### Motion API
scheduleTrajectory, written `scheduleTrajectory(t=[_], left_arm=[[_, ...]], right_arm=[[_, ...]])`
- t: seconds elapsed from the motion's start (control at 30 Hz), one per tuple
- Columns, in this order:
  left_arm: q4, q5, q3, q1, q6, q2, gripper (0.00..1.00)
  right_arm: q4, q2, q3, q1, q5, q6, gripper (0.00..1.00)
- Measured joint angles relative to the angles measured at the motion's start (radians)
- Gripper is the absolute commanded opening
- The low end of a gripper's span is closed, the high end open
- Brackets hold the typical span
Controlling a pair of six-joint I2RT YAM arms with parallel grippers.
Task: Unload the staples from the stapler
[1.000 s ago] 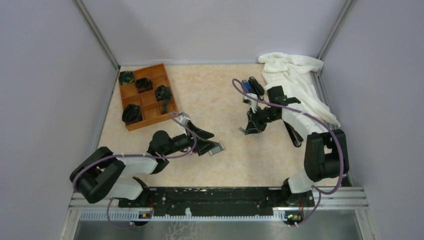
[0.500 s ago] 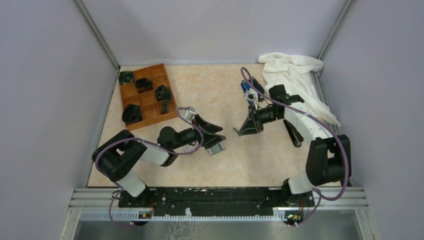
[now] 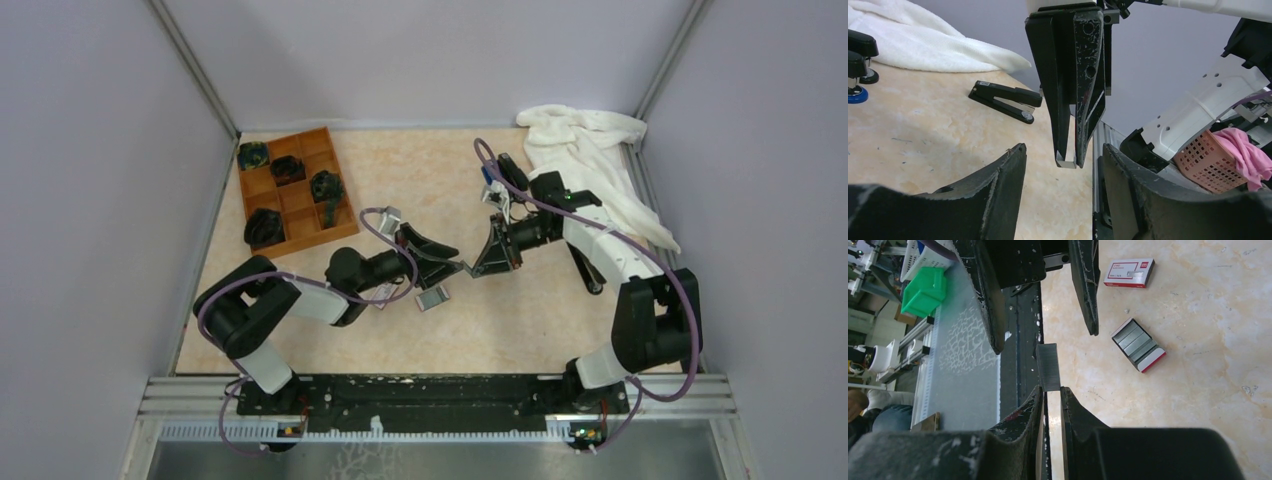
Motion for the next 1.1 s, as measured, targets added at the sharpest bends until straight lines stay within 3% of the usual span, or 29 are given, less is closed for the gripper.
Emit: scheduleTrajectory(t=[0.57,0.9,1.1], left_arm=[[-0.087,0.000,0.044,-0.025,0.026,0.001,0.52],[-0.103,0.012,0.057,-0.025,0.022,0.010,0.29],[-0.099,0.013,0.057,-0.025,0.006,0.012,0.22]], right_arm=[[0.021,0.000,0.000,0.010,0.011,0.013,0.08],[0.031,0.000,0.000,0.010,0.019,0.030,0.08],[0.031,-0.002,0.000,0.010,0.018,0.031,0.11]])
